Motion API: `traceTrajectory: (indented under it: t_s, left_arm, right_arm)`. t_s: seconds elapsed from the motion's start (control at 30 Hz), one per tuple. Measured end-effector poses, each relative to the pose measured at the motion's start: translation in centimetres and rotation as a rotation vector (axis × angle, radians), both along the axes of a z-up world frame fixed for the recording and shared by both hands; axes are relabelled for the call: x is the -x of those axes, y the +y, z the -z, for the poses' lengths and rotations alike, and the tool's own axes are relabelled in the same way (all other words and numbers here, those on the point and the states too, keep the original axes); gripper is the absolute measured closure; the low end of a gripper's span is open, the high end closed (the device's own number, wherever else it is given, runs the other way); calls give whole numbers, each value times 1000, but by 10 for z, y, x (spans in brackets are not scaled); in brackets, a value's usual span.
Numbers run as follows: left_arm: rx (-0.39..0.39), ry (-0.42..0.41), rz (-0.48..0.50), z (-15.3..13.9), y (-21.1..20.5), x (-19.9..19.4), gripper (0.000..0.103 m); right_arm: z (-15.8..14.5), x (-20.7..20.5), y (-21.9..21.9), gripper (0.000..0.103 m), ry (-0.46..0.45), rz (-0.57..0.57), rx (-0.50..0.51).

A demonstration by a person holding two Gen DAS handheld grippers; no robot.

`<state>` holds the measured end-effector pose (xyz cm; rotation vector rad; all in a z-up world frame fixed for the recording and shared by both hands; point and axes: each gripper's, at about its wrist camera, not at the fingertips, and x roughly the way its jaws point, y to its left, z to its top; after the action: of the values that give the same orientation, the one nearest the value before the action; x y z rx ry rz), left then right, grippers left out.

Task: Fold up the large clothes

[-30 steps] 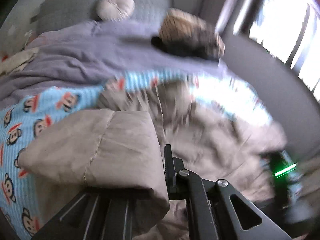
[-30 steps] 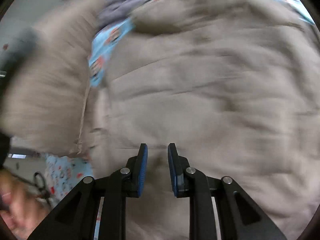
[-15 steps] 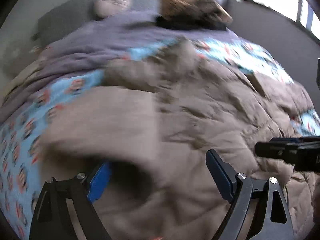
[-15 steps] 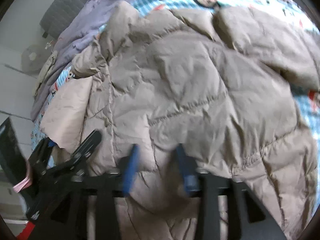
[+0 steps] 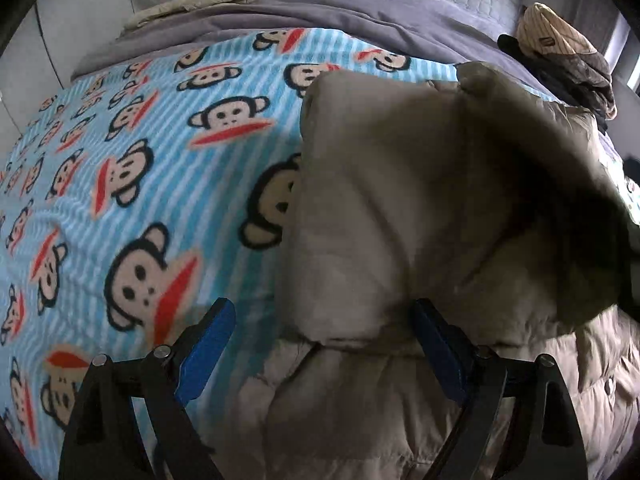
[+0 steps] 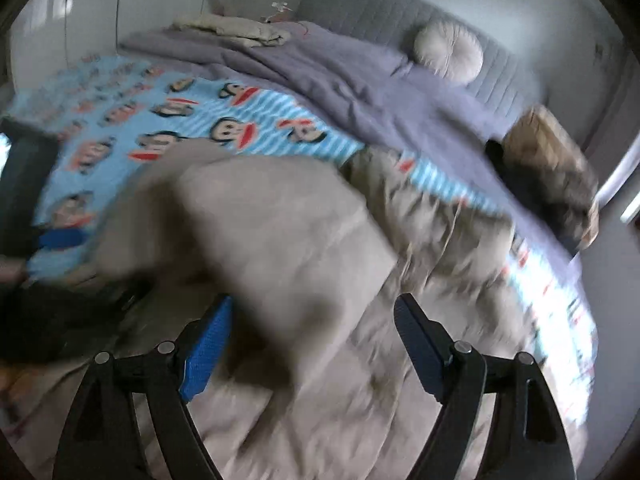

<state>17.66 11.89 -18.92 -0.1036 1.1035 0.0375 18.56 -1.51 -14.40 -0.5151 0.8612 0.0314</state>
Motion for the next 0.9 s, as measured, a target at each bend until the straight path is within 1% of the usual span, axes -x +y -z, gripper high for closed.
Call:
traceTrajectory:
  t_s: [0.03,0.07,0.1,0.13,0.17,0.2,0.23,0.27,0.3,0.33,0.37,0.4,0.47,0.5,0.53,0.57,0.6,0.63,0.67,0.7,0.73,0.77,0.8,0.83,0.9]
  left_arm:
    - [1,-3,5,0,1,1,12]
    - [4,-1,13,1,-1,1,12]
    - [12,4,18,2,0,2,12]
    - [34,10,24,2,3,1,12]
    - [61,20,33,-2,6,2,12]
    - [89,29,45,-9,8,-2,13]
    - [116,18,53,-17,11,-2,13]
    - [159,-13,58,-28,18,-6,13]
    - [201,-40,56,-37,26,-11,13]
    - [247,-53,47,-45,37,-19,13]
    - [310,-53,28,-49,52,-32,13]
    - [364,-45,13,-48,64,-44,13]
    - [444,6,-8,-36,84,-70,13]
    - [478,44,-14,-25,90,-85,13]
    - [530,84,-13,-14,94,-98,13]
    - [605,128,-14,0,95,-110,13]
    - [668,162,-15,11,93,-120,16]
    - [724,183,-22,20,91,-129,35]
    - [763,188,-28,26,86,-136,50]
    - [782,183,-31,26,81,-140,74]
    - [768,153,-31,20,78,-140,83]
    - [726,89,-10,7,70,-136,86]
    - [652,0,34,-14,62,-129,87]
    - [563,-99,85,-37,54,-120,87]
    - [424,-230,179,-67,40,-104,87]
  right_arm:
    - [-2,-10,-9,19,-22,51,3]
    - [-7,-14,-24,19,-37,118,-20]
    - [-14,-13,-44,19,-43,189,-65]
    - [-19,-14,-73,19,-35,283,-151]
    - [-19,-19,-105,19,-7,385,-270]
    - [-15,-17,-127,19,24,446,-356]
    - [-8,-13,-154,20,70,514,-474]
    - [2,-11,-176,30,120,561,-589]
    - [11,-10,-189,55,160,584,-658]
    - [20,-9,-198,68,199,601,-707]
    - [30,-7,-207,79,233,621,-755]
    - [40,-3,-218,83,259,646,-830]
    - [47,3,-228,87,252,670,-915]
    - [50,5,-230,87,247,674,-938]
    - [51,5,-228,87,244,674,-940]
    - [51,4,-227,87,241,672,-934]
    - [51,1,-224,87,240,668,-919]
    - [52,-3,-220,87,240,660,-900]
    - [52,-7,-217,87,240,653,-884]
    - [51,-8,-214,87,239,649,-876]
    - [50,-5,-209,87,239,646,-873]
    - [51,-9,-208,87,240,648,-876]
    - [51,-6,-209,87,240,651,-882]
    - [52,-9,-208,87,239,654,-885]
    - [49,7,-206,87,231,649,-876]
